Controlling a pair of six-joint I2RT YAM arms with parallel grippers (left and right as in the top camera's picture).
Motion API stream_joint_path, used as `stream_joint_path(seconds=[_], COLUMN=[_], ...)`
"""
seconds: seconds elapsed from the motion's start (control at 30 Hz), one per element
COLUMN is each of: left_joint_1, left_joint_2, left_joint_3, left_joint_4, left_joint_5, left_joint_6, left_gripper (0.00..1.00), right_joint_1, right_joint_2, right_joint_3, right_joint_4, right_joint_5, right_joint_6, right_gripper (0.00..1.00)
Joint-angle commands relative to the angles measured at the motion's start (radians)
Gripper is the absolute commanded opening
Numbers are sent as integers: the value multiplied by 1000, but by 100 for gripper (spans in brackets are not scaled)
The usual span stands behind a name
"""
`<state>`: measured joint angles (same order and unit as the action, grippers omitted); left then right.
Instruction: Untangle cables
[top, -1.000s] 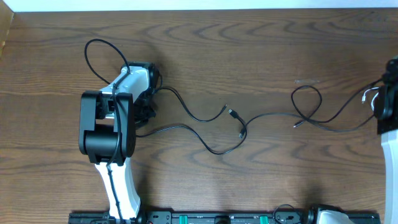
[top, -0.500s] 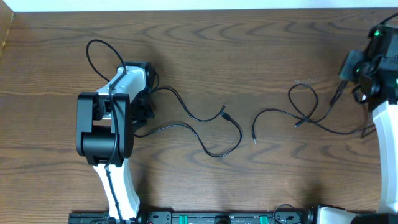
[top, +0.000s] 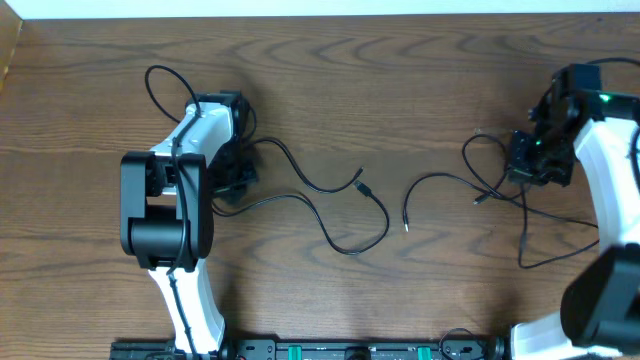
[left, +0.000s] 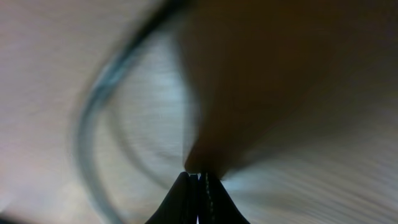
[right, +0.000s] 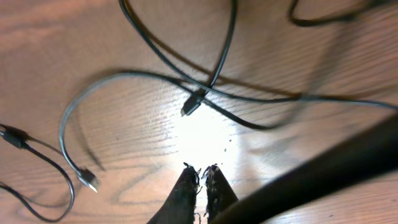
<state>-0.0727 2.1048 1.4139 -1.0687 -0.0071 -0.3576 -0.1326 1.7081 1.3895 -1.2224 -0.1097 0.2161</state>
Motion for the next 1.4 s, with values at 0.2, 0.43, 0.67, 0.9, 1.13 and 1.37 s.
stream_joint_path(seconds=[0.2, 0.43, 0.67, 0.9, 1.13, 1.37], left_joint_1=[-7, -7, -7, -7, -7, -7], left_joint_2=[-196, -231, -231, -231, -231, -231], left_joint_3=[-3, -5, -6, -8, -10, -16], left_joint_4=[80, 46, 18, 13, 12, 18], left_joint_5=[198, 198, 198, 198, 198, 198], left_joint_6=[76, 76, 73, 68, 69, 68], left_gripper=[13, 49, 50, 50, 50, 50], right_joint_1=[42, 43, 18, 13, -11, -11], right_joint_2=[116, 114, 116, 116, 116, 116], right_joint_3=[10, 212, 244, 69, -52, -53], right_joint_4=[-37, -271, -300, -158, 177, 288], right_joint_5=[-79, -67, 153, 164, 164, 85], right_joint_6=[-59, -146, -2, 61, 157, 142], right_gripper=[78, 99, 99, 99, 95, 31])
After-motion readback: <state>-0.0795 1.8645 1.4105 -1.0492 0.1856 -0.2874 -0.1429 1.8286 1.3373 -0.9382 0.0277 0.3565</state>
